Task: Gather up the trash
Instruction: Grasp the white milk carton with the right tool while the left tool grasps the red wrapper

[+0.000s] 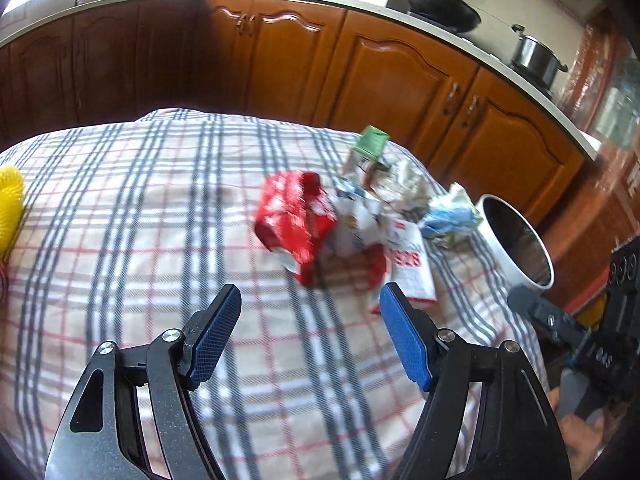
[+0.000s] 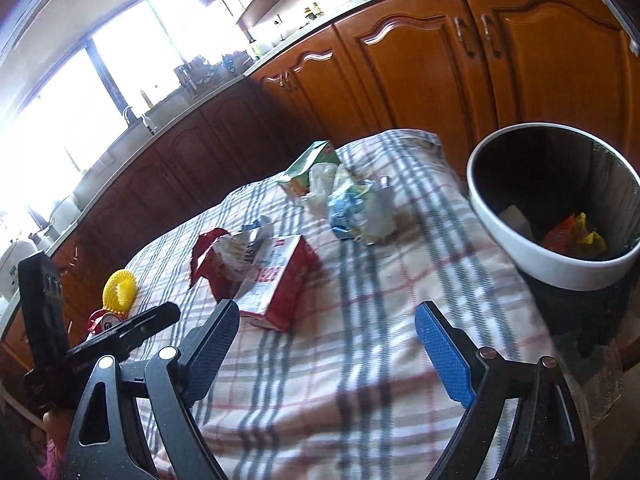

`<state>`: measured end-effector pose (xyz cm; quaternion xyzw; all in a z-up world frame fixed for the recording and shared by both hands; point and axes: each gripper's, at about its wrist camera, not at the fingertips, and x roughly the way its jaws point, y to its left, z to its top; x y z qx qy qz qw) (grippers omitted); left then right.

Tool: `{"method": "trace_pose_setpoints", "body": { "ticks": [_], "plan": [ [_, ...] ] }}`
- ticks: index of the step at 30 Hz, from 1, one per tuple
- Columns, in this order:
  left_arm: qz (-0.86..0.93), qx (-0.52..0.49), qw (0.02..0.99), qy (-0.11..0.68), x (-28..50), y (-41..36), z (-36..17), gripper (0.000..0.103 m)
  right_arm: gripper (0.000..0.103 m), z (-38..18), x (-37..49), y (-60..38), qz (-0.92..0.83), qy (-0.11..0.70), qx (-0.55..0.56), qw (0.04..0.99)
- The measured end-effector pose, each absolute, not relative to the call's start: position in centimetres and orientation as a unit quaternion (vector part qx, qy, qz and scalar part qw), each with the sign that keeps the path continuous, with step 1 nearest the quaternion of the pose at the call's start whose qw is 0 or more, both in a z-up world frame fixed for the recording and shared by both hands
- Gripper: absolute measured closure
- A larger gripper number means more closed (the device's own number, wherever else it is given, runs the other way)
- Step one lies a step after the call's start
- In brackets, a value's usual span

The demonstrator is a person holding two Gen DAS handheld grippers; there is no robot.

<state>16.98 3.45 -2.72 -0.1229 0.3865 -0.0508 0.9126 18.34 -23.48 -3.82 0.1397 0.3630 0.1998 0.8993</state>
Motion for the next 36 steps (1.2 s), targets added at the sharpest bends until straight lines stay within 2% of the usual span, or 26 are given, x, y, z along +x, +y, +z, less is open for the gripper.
{"method": "trace_pose_setpoints", "body": {
  "ticks": [18, 20, 21, 22, 23, 25, 28, 30, 33, 35, 36],
  "plan": [
    [-0.095, -0.116, 0.892, 0.425, 24.8, 5.9, -4.2, 0.03, 0.013, -6.1, 21.6, -15.0, 0.24, 0.406, 0.076, 0.879],
    [-0.103, -0.12, 0.891, 0.425, 25.1, 5.9, -4.5, 0.036, 0.013, -6.5, 22.3, -14.4, 0.239, 0.411, 0.068, 0.877],
    [-0.113, -0.124, 0.889, 0.426, 25.2, 5.9, -4.6, 0.049, 0.014, -6.7, 22.5, -14.1, 0.237, 0.413, 0.064, 0.877],
    [-0.125, -0.129, 0.886, 0.428, 25.2, 5.9, -4.7, 0.055, 0.018, -6.8, 22.7, -14.0, 0.236, 0.415, 0.062, 0.877],
    [-0.123, -0.126, 0.887, 0.426, 25.1, 5.8, -4.7, 0.056, 0.022, -6.9, 22.9, -14.0, 0.236, 0.417, 0.062, 0.876],
    [-0.124, -0.116, 0.892, 0.419, 24.9, 5.5, -4.5, 0.058, 0.044, -7.2, 23.1, -14.1, 0.233, 0.421, 0.063, 0.874],
    [-0.126, -0.109, 0.896, 0.412, 24.1, 5.3, -4.2, 0.062, 0.05, -7.1, 22.9, -14.8, 0.237, 0.418, 0.074, 0.874],
    [-0.127, -0.112, 0.896, 0.41, 23.5, 5.4, -4.0, 0.066, 0.05, -6.6, 22.2, -15.0, 0.23, 0.409, 0.068, 0.881],
    [-0.127, -0.115, 0.897, 0.406, 22.0, 5.4, -3.7, 0.067, 0.051, -6.0, 21.1, -15.7, 0.231, 0.402, 0.076, 0.883],
    [-0.13, -0.118, 0.898, 0.403, 20.7, 5.4, -3.3, 0.082, 0.051, -5.8, 20.4, -16.7, 0.23, 0.398, 0.081, 0.884],
    [-0.132, -0.122, 0.898, 0.403, 20.3, 5.4, -3.2, 0.082, 0.051, -5.6, 19.9, -17.2, 0.229, 0.396, 0.084, 0.885]
  ]
}}
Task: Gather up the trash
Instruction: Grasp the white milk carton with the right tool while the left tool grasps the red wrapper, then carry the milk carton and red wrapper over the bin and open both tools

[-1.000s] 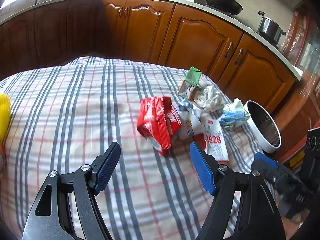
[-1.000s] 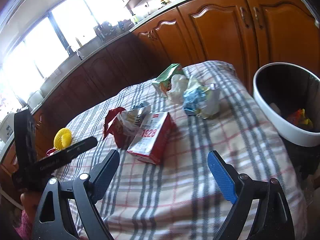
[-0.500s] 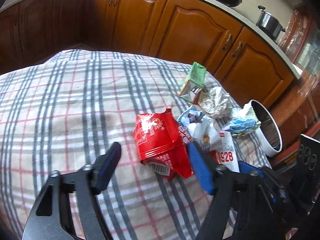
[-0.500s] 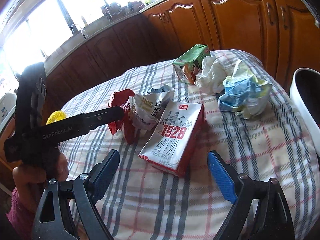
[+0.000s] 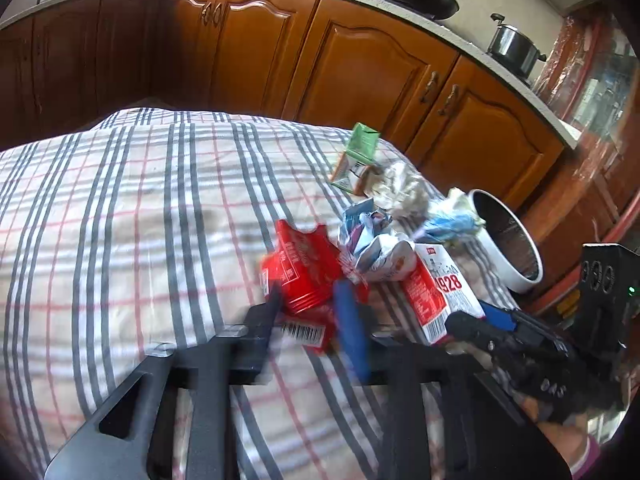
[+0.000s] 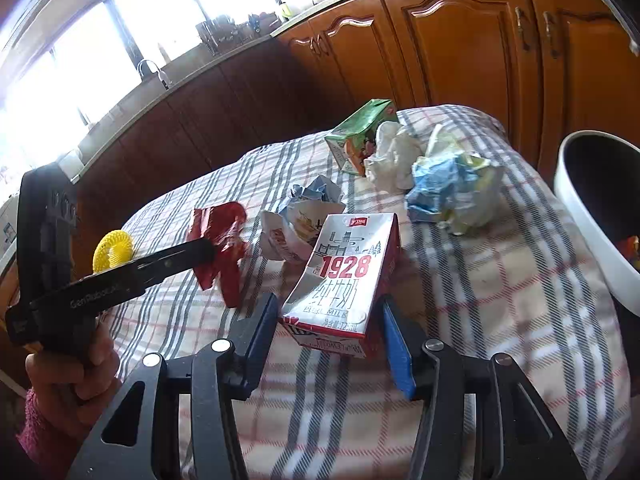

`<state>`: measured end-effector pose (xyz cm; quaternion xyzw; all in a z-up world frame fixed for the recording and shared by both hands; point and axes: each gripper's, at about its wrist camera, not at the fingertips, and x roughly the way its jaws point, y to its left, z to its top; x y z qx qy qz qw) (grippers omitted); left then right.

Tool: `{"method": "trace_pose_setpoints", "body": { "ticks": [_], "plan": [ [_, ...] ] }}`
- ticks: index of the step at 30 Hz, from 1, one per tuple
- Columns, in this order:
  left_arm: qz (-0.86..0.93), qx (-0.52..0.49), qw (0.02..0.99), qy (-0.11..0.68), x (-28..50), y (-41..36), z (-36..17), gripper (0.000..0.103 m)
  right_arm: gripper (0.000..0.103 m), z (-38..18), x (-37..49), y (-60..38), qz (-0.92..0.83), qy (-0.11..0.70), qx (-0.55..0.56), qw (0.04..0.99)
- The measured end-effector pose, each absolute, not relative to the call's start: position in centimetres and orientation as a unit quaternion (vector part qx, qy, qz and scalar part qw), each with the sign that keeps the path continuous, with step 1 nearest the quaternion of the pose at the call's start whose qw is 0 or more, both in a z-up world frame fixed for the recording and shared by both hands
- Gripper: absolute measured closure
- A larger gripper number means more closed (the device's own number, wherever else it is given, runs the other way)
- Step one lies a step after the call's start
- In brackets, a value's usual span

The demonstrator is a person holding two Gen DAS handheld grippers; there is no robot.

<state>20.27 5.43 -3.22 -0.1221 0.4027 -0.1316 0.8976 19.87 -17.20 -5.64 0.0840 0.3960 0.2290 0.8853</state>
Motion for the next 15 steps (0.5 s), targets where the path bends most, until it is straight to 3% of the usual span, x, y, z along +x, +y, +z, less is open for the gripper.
{"method": "trace_pose_setpoints", "body": {
  "ticks": [9, 13, 15],
  "plan": [
    [-0.152, -0.121, 0.895, 0.401, 17.4, 3.4, -2.7, 0.082, 0.048, -6.0, 18.2, -20.0, 0.216, 0.415, 0.088, 0.879],
    [-0.154, -0.11, 0.897, 0.4, 16.7, 2.6, -2.3, 0.082, 0.029, -5.9, 18.8, -20.2, 0.208, 0.416, 0.1, 0.879],
    [-0.151, -0.107, 0.898, 0.4, 16.5, 2.4, -2.2, 0.082, 0.029, -5.7, 19.3, -19.9, 0.204, 0.415, 0.1, 0.881]
  ]
}}
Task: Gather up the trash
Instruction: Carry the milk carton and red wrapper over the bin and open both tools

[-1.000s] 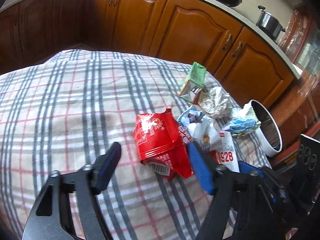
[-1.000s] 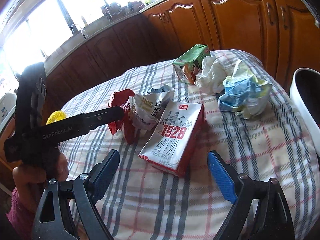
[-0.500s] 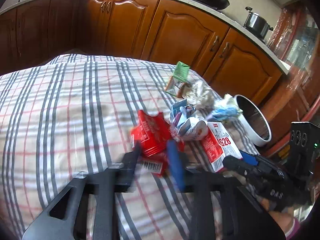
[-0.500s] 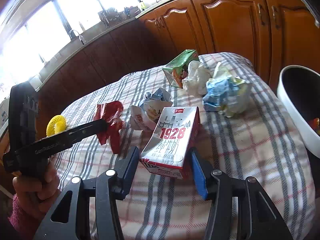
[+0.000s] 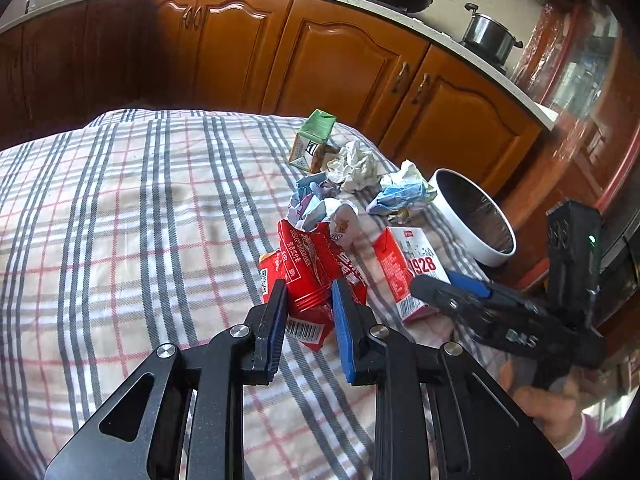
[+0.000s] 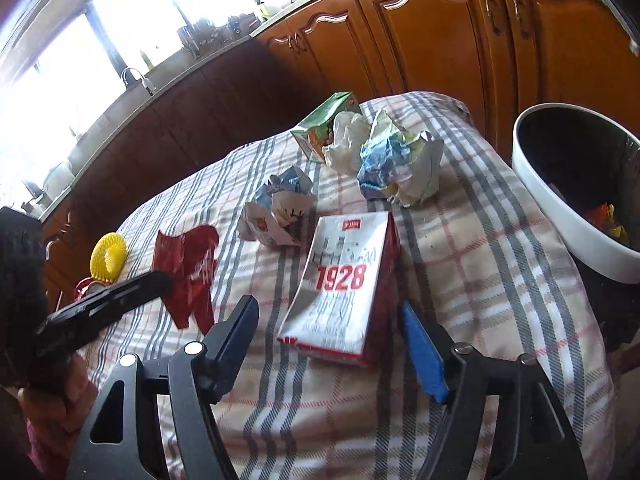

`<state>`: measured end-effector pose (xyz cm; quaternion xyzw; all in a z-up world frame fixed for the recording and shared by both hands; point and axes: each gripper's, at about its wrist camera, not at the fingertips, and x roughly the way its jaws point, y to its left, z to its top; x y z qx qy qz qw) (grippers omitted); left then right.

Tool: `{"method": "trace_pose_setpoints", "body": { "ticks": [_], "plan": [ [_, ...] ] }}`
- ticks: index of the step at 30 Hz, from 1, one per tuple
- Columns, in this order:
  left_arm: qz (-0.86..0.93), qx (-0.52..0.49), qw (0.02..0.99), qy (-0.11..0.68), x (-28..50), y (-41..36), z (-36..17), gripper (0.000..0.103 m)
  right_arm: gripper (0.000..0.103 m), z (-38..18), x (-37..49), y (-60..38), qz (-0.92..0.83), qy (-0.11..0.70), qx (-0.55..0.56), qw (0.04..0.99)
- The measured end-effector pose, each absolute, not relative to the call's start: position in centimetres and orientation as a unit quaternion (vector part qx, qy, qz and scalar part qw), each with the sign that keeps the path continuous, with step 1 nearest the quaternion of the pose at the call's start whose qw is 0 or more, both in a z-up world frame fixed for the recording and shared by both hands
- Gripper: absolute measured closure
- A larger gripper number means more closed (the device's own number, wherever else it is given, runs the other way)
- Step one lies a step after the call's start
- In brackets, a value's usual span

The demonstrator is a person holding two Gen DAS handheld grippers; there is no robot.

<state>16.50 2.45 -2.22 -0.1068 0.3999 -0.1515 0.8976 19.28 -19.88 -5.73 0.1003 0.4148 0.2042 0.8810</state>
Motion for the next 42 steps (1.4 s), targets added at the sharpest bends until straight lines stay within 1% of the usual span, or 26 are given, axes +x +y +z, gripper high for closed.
{"method": "trace_pose_setpoints", "body": {
  "ticks": [2, 3, 4, 6, 9, 10, 11, 22, 29, 42],
  "plan": [
    [-0.152, -0.107, 0.897, 0.4, 16.4, 2.3, -2.1, 0.082, 0.032, -5.9, 19.9, -19.4, 0.197, 0.416, 0.09, 0.883],
    [-0.152, -0.107, 0.897, 0.4, 16.3, 2.2, -2.0, 0.082, 0.042, -6.1, 20.5, -19.2, 0.194, 0.419, 0.084, 0.883],
    [-0.153, -0.106, 0.897, 0.401, 16.2, 1.9, -2.0, 0.082, 0.046, -6.5, 20.8, -19.1, 0.191, 0.424, 0.081, 0.882],
    [-0.16, -0.102, 0.896, 0.401, 16.1, 1.3, -1.8, 0.082, 0.047, -6.9, 20.9, -19.2, 0.192, 0.428, 0.08, 0.88],
    [-0.174, -0.091, 0.895, 0.401, 16.1, -0.5, -1.6, 0.082, 0.048, -6.5, 20.0, -20.4, 0.193, 0.412, 0.088, 0.886],
    [-0.181, -0.088, 0.894, 0.402, 16.1, -1.2, -1.6, 0.082, 0.055, -6.3, 19.6, -21.0, 0.193, 0.408, 0.095, 0.887],
    [-0.187, -0.084, 0.893, 0.401, 16.2, -1.9, -1.5, 0.082, 0.058, -6.1, 19.4, -21.7, 0.19, 0.404, 0.101, 0.889],
    [-0.247, -0.057, 0.881, 0.399, 17.4, -8.6, -0.5, 0.082, 0.058, -3.3, 17.2, -30.0, 0.138, 0.366, 0.136, 0.91],
    [-0.271, -0.039, 0.876, 0.397, 18.3, -12.4, 0.0, 0.082, 0.058, -2.7, 17.1, -34.6, 0.103, 0.35, 0.159, 0.918],
    [-0.297, -0.019, 0.872, 0.389, 21.2, -17.4, 1.2, 0.082, 0.059, -2.1, 18.5, -39.0, 0.072, 0.334, 0.172, 0.924]
  ]
}}
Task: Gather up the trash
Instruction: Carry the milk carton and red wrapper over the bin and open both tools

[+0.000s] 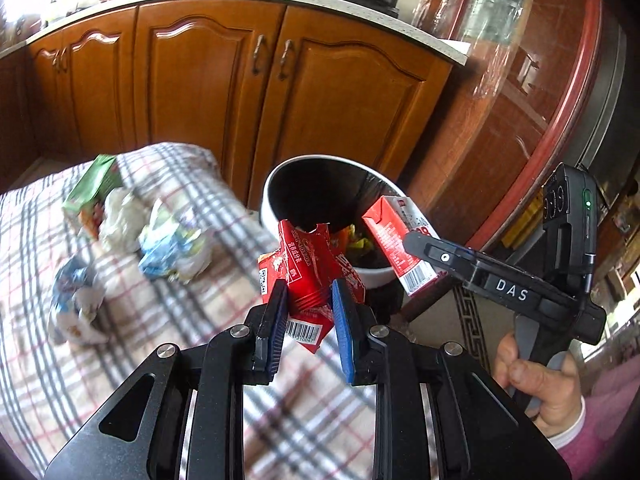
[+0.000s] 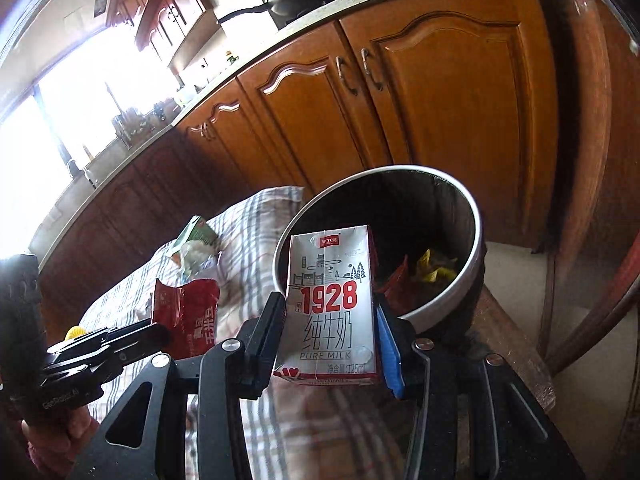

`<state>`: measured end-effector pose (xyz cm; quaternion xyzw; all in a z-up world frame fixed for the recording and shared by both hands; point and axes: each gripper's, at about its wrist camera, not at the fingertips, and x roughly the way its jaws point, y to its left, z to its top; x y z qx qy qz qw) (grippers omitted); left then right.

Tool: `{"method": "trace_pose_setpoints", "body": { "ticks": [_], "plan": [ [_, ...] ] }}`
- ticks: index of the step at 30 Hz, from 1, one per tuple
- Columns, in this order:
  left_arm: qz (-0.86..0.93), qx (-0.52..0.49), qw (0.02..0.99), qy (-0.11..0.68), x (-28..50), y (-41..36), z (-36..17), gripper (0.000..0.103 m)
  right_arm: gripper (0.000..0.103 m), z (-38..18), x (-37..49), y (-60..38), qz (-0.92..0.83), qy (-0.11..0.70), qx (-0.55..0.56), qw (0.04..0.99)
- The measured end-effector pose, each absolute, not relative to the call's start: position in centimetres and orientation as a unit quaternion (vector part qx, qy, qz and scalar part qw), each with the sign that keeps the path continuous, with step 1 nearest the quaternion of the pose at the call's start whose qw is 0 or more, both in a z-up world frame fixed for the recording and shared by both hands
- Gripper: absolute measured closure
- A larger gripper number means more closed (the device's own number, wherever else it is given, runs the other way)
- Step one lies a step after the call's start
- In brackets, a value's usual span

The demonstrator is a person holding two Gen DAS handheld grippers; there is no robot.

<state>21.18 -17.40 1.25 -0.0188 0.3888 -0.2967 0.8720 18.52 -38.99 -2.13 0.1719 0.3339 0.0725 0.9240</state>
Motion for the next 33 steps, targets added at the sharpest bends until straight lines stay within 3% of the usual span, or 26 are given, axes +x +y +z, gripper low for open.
{"method": "trace_pose_setpoints", "body": {
  "ticks": [29, 33],
  "plan": [
    [-0.301, 0.007, 0.858, 0.416, 29.0, -25.1, 0.0, 0.082, 0.058, -3.2, 25.2, -42.9, 0.043, 0.353, 0.162, 0.921],
    [-0.299, 0.003, 0.855, 0.424, 29.6, -25.5, -0.2, 0.072, 0.058, -3.5, 25.7, -43.1, 0.046, 0.357, 0.165, 0.918]
  ]
}}
